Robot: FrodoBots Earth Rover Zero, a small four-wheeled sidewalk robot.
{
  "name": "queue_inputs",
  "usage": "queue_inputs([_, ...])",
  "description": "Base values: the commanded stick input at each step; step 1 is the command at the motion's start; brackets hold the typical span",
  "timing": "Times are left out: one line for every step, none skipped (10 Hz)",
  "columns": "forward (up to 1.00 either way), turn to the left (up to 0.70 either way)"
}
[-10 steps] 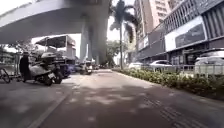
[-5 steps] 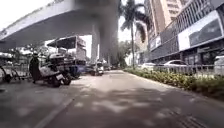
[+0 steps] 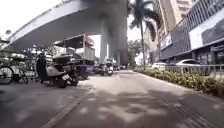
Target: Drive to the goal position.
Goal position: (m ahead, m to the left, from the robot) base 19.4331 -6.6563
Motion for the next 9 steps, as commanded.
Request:
queue_inputs([0.45,0.00])
queue_inputs([0.45,0.00])
queue_inputs([0.45,0.00])
queue_inputs([0.45,0.00])
queue_inputs([0.45,-0.03])
queue_inputs([0.45,-0.15])
queue_inputs([0.45,-0.27])
queue_inputs([0.45,-0.27])
queue_inputs([0.45,-0.04])
